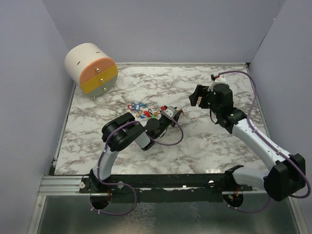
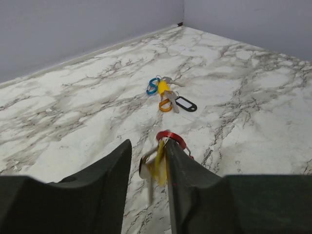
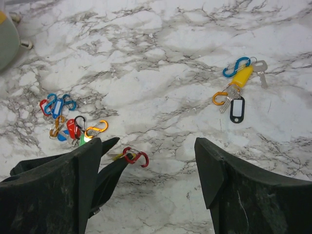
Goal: Put the keys on the keyring
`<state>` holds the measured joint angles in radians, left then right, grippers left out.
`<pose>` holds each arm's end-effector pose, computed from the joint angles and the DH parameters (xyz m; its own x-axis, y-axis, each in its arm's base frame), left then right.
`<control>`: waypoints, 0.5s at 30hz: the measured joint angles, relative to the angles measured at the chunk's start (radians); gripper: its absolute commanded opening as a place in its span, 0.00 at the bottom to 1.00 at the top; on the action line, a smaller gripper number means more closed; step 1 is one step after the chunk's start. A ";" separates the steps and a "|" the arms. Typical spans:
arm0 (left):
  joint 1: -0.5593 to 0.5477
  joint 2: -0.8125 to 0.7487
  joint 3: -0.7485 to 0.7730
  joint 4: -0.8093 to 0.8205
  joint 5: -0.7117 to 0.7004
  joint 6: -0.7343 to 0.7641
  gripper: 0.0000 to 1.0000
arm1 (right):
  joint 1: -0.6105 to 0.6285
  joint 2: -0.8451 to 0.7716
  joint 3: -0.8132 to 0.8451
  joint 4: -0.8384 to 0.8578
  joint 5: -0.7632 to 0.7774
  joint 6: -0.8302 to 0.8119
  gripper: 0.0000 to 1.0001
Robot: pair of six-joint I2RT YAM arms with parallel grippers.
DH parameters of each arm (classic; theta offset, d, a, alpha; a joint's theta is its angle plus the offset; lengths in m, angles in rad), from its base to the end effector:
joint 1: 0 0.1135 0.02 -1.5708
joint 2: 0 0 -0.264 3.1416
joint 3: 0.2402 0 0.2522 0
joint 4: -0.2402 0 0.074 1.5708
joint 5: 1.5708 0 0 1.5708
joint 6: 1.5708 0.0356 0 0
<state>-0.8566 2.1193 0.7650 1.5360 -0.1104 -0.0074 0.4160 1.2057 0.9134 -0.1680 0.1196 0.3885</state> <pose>0.2495 -0.2819 0.1322 0.1133 -0.1420 -0.9834 0.6809 0.7319 -0.0272 0.2538 0.1075 0.2984 -0.4910 0.1943 -0.8492 -0.1269 0.9485 0.2903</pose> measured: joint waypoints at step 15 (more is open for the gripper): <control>0.000 -0.105 -0.045 -0.028 -0.019 -0.046 0.64 | -0.004 -0.062 -0.017 -0.006 0.053 0.000 0.78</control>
<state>-0.8566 2.0140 0.7204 1.5078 -0.1291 -0.0536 0.4122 1.1435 0.8963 -0.1741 0.1730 0.3885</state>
